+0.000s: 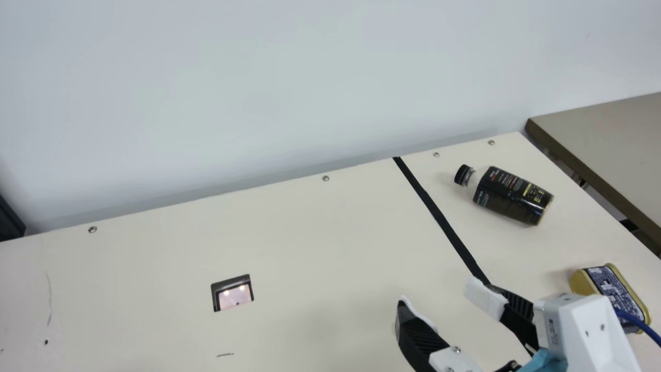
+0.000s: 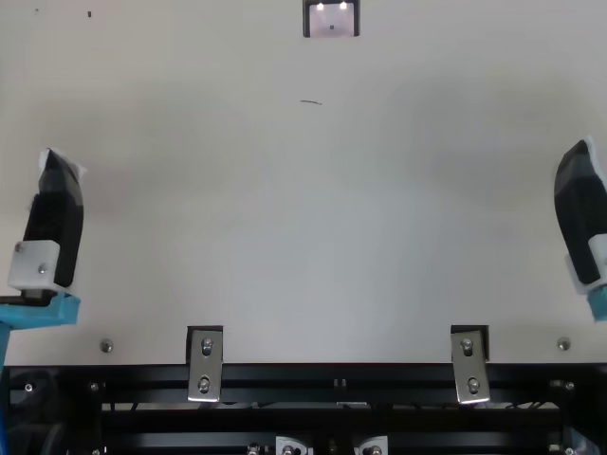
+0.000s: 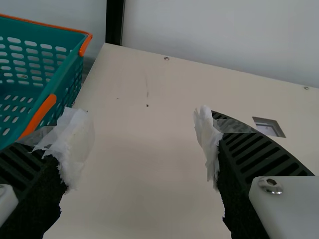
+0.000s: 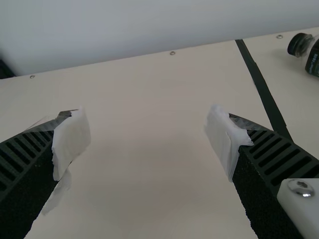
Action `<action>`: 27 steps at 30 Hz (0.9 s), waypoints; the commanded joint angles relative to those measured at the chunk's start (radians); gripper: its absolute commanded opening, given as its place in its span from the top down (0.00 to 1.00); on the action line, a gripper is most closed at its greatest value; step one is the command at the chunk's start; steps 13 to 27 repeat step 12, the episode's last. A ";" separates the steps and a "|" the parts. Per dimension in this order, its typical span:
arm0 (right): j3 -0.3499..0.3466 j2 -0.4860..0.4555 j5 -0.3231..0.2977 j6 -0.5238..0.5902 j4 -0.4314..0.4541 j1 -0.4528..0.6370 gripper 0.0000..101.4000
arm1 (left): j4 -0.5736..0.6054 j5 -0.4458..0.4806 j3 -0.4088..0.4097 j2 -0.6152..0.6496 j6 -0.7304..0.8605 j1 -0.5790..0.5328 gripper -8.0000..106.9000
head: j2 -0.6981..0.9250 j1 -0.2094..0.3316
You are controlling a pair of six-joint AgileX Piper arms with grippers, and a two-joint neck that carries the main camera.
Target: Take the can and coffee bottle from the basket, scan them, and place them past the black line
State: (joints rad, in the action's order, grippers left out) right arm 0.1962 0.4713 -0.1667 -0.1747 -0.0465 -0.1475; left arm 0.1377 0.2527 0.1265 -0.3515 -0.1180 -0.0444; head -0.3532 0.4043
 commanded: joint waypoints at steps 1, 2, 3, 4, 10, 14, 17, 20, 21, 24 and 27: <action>0.000 0.000 0.000 0.000 0.000 0.000 0.00 | 0.000 0.000 0.000 0.000 0.000 0.000 0.15 | 0.007 0.032; 0.000 0.000 -0.001 0.000 0.000 0.000 0.00 | 0.000 -0.004 0.000 0.000 0.000 0.000 0.15 | 0.007 0.032; 0.000 0.000 -0.001 0.000 0.000 0.000 0.00 | 0.000 0.000 0.000 0.000 0.000 0.000 0.15 | 0.007 0.032; 0.000 0.000 -0.001 0.000 0.000 0.000 0.00 | 0.000 -0.003 0.000 0.000 0.000 0.000 0.15 | 0.007 0.032; 0.000 0.000 -0.001 0.000 0.000 0.000 0.00 | 0.000 -0.003 0.000 0.000 0.000 0.000 0.15 | 0.007 0.032; 0.000 0.000 -0.001 0.000 0.000 0.000 0.00 | 0.000 -0.003 0.000 0.000 0.000 0.000 0.15 | 0.007 0.032; 0.000 0.000 -0.001 0.000 0.000 0.000 0.00 | 0.000 -0.003 0.000 0.000 0.000 0.000 0.15 | 0.007 0.032; 0.000 0.000 -0.001 0.000 0.000 0.000 0.00 | 0.000 -0.003 0.000 0.000 0.000 0.000 0.15 | 0.007 0.032; 0.000 0.000 -0.001 0.000 0.000 0.000 0.00 | 0.000 -0.003 0.000 0.000 0.000 0.000 0.15 | 0.007 0.032; 0.000 0.000 -0.001 0.000 0.000 0.000 0.00 | 0.000 -0.003 0.000 0.000 0.000 0.000 0.15 | 0.007 0.032; 0.000 0.000 -0.001 0.000 0.000 0.000 0.00 | 0.000 -0.003 0.000 0.000 0.000 0.000 0.15 | 0.007 0.032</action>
